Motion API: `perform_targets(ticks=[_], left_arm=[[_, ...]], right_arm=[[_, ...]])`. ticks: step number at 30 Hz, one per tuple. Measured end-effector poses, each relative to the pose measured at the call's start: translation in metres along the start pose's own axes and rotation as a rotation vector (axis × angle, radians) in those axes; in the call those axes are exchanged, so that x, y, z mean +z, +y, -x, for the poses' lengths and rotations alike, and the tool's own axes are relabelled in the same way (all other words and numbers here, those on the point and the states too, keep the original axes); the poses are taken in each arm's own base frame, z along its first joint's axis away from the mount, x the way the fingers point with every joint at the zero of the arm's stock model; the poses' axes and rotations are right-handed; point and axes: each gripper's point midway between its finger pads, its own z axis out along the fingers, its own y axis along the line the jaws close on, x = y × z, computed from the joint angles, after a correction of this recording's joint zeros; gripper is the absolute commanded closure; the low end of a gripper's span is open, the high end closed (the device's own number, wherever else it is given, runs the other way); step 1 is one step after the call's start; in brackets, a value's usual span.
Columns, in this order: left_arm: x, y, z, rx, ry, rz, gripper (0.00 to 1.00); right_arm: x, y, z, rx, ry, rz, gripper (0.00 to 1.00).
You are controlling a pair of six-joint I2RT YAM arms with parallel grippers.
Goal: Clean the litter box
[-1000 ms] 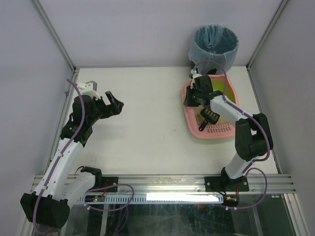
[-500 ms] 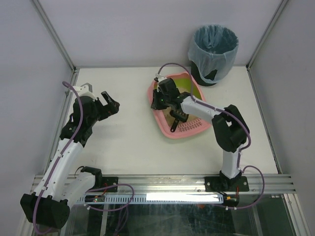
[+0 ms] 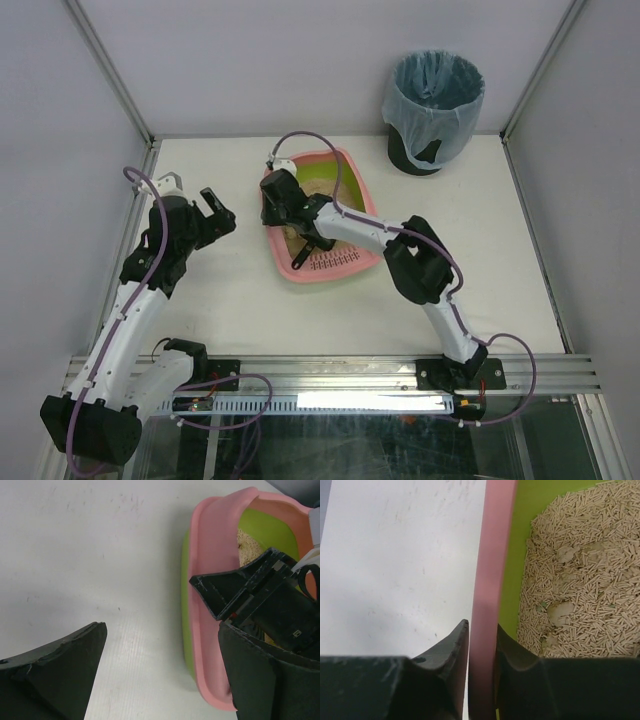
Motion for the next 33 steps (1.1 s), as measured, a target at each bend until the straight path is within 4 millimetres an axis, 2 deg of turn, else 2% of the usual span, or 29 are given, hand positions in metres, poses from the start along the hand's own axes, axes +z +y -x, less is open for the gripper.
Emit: perform_targets(ticks=[5, 9, 12, 14, 17, 22, 25, 27, 30, 33], left_arm=[[-0.005, -0.002, 0.015, -0.002, -0.04, 0.011, 0.01], [-0.007, -0.002, 0.023, 0.006, -0.066, 0.023, 0.01], [-0.01, 0.002, 0.028, 0.028, -0.08, 0.05, 0.01], [-0.013, 0.003, 0.036, 0.043, -0.1, 0.063, 0.01], [-0.018, 0.0, 0.047, 0.058, -0.129, 0.061, 0.01], [-0.019, 0.001, 0.052, 0.087, -0.143, 0.071, 0.01], [-0.018, 0.002, 0.052, 0.105, -0.14, 0.073, 0.01], [-0.017, 0.001, 0.052, 0.115, -0.14, 0.07, 0.01], [-0.012, -0.001, 0.051, 0.119, -0.129, 0.062, 0.01], [-0.006, -0.003, 0.046, 0.123, -0.104, 0.053, 0.01]], right_arm=[[0.001, 0.021, -0.003, -0.007, -0.005, 0.019, 0.48], [-0.002, 0.027, -0.002, -0.028, -0.007, 0.033, 0.38], [-0.01, 0.027, 0.002, -0.054, -0.008, 0.03, 0.35], [-0.021, 0.028, 0.012, -0.074, -0.024, 0.027, 0.33], [-0.048, 0.03, 0.037, -0.1, -0.082, 0.022, 0.32], [-0.111, 0.023, 0.08, -0.134, -0.194, 0.02, 0.32], [-0.146, 0.003, 0.101, -0.132, -0.248, -0.014, 0.32], [-0.171, -0.02, 0.121, -0.115, -0.287, -0.049, 0.32], [-0.21, -0.072, 0.155, -0.057, -0.366, -0.142, 0.32], [-0.253, -0.135, 0.185, 0.025, -0.472, -0.267, 0.32]])
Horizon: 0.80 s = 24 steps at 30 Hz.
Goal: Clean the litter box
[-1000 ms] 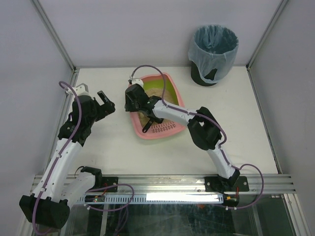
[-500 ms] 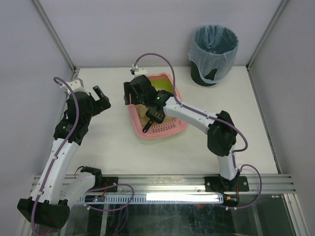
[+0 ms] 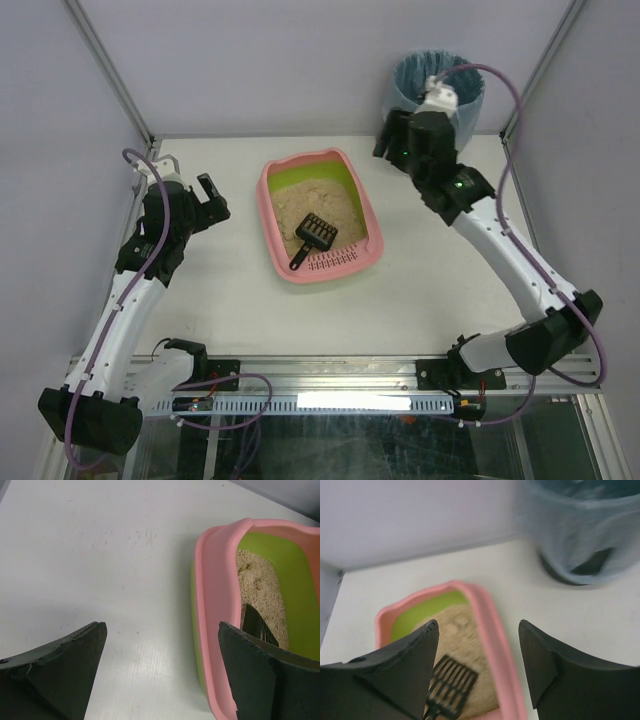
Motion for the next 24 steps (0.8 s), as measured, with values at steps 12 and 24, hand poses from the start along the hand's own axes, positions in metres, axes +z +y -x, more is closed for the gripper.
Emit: perform_targets(ticks=[12, 24], left_arm=[[0.015, -0.014, -0.014, -0.011, 0.066, -0.057, 0.01], [0.086, -0.088, -0.054, 0.063, 0.222, -0.096, 0.18]], right_arm=[[-0.007, -0.197, 0.079, 0.193, -0.169, -0.42, 0.32], [0.012, -0.194, 0.023, 0.255, -0.001, -0.348, 0.32]])
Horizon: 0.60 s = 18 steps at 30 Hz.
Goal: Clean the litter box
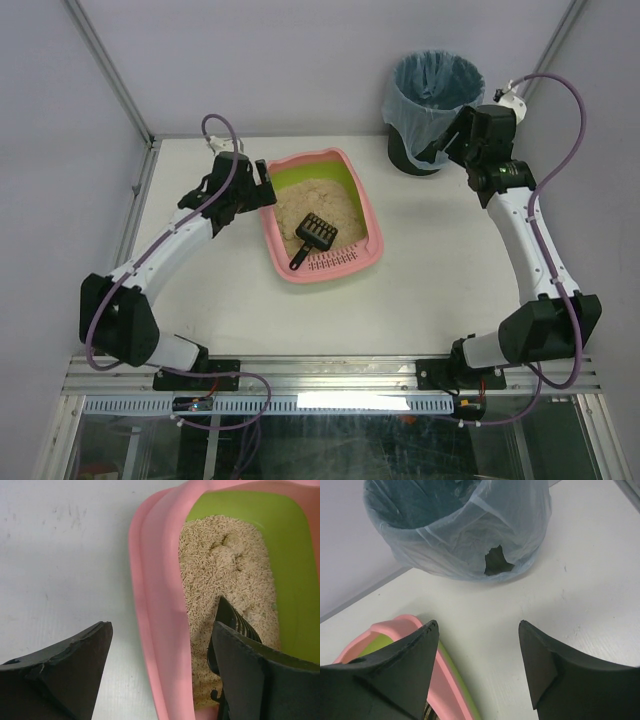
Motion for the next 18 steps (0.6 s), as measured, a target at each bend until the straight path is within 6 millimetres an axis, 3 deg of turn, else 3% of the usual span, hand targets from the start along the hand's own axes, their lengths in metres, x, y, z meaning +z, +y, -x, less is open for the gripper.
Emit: perform_targets(ticks=[9, 18], left_arm=[[0.046, -0.017, -0.033, 0.094, 0.081, 0.1, 0.41], [0.047, -0.007, -0.058, 0.189, 0.119, 0.224, 0.59]], right_arm=[[-0.009, -0.001, -0.005, 0.002, 0.003, 0.026, 0.32], [-0.005, -0.003, -0.019, -0.002, 0.031, 0.035, 0.32]])
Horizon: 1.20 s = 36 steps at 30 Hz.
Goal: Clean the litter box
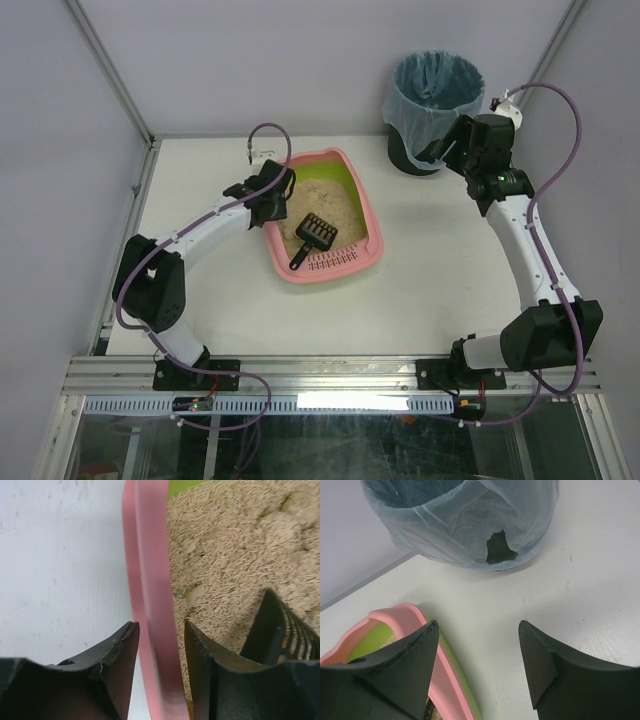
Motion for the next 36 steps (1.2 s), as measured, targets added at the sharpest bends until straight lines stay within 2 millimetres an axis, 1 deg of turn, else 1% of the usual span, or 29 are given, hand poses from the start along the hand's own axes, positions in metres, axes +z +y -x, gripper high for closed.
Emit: perform_targets(ticks=[4, 10, 15, 23, 25, 26, 28, 29, 30, 32, 36], left_arm=[[0.003, 0.009, -0.01, 0.026, 0.017, 0.066, 0.68], [0.002, 0.009, -0.008, 0.013, -0.008, 0.1, 0.8], [-0.001, 0.02, -0.01, -0.012, -0.024, 0.139, 0.82], [-0.023, 0.052, -0.033, -0.03, -0.009, 0.194, 0.82], [-0.028, 0.059, -0.039, -0.037, -0.005, 0.202, 0.8], [-0.031, 0.063, -0.042, -0.043, -0.004, 0.205, 0.78], [-0.036, 0.068, -0.047, -0.055, -0.001, 0.206, 0.67], [-0.038, 0.07, -0.049, -0.06, 0.002, 0.206, 0.59], [-0.041, 0.072, -0.054, -0.061, 0.015, 0.204, 0.48], [-0.045, 0.076, -0.061, -0.051, 0.042, 0.21, 0.34], [-0.049, 0.077, -0.064, -0.032, 0.067, 0.205, 0.19]], right_arm=[[0.002, -0.003, -0.009, -0.004, 0.02, -0.004, 0.32], [0.004, -0.002, -0.014, -0.004, 0.033, 0.007, 0.32], [0.004, -0.002, -0.015, -0.004, 0.036, 0.011, 0.32], [0.004, -0.002, -0.016, -0.001, 0.039, 0.012, 0.32], [0.004, -0.002, -0.016, -0.001, 0.039, 0.012, 0.32], [0.004, -0.002, -0.016, -0.001, 0.039, 0.012, 0.32], [0.004, -0.002, -0.016, -0.001, 0.039, 0.011, 0.31], [0.004, -0.002, -0.016, -0.001, 0.039, 0.01, 0.31], [0.004, -0.002, -0.015, -0.001, 0.038, 0.009, 0.3], [0.004, -0.003, -0.015, -0.002, 0.036, 0.005, 0.29], [0.004, -0.006, -0.01, 0.002, 0.024, -0.021, 0.28]])
